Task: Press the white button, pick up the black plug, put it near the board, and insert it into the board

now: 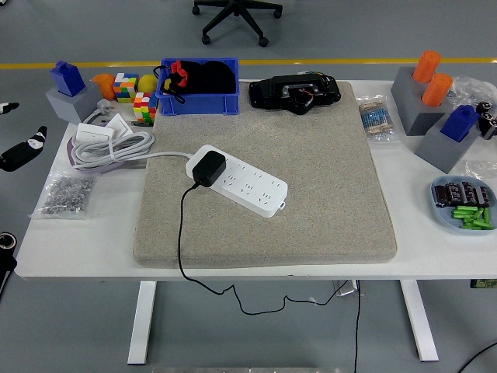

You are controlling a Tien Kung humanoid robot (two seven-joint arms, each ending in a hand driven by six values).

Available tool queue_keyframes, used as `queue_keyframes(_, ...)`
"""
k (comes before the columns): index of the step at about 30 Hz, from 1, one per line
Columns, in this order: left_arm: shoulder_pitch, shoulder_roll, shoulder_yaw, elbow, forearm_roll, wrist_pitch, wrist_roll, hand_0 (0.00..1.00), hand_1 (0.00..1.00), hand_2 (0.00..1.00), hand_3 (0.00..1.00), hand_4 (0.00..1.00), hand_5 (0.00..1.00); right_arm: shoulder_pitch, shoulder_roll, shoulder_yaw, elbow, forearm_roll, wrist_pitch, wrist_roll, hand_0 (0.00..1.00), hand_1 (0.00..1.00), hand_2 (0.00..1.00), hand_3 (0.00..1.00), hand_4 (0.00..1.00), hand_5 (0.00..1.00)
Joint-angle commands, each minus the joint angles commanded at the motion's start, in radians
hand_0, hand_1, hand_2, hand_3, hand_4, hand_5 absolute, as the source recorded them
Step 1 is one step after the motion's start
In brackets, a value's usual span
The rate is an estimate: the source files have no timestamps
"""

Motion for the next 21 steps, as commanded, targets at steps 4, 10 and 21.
queue_keyframes(4,0.003,0.0,0.001,0.0,-0.002,-0.004,-0.001,0.942,0.926,0.868,0.811,0.743,0.31,-0.002,-0.001,0.002,-0.001,-0.001,-0.001,0.0,0.589,0.498,0.515,0.528,0.655,0.341)
queue_keyframes(10,-0.003,0.003,0.011,0.0,-0.006,-0.008,-0.002,0.941,0.926,0.868,0.811,0.742,0.309,0.003,-0.005,0.002,-0.002,-0.001,-0.001,0.0,0.59,0.498,0.515,0.528,0.655,0.341)
queue_keyframes(21,0.004,0.01,0.027,-0.001,-0.013,-0.012,-0.002,0.94,0.922,0.867,0.818,0.741,0.307,0.001,-0.005,-0.012,-0.008,0.007,-0.002,0.0,0.59,0.498,0.515,0.528,0.655,0.341)
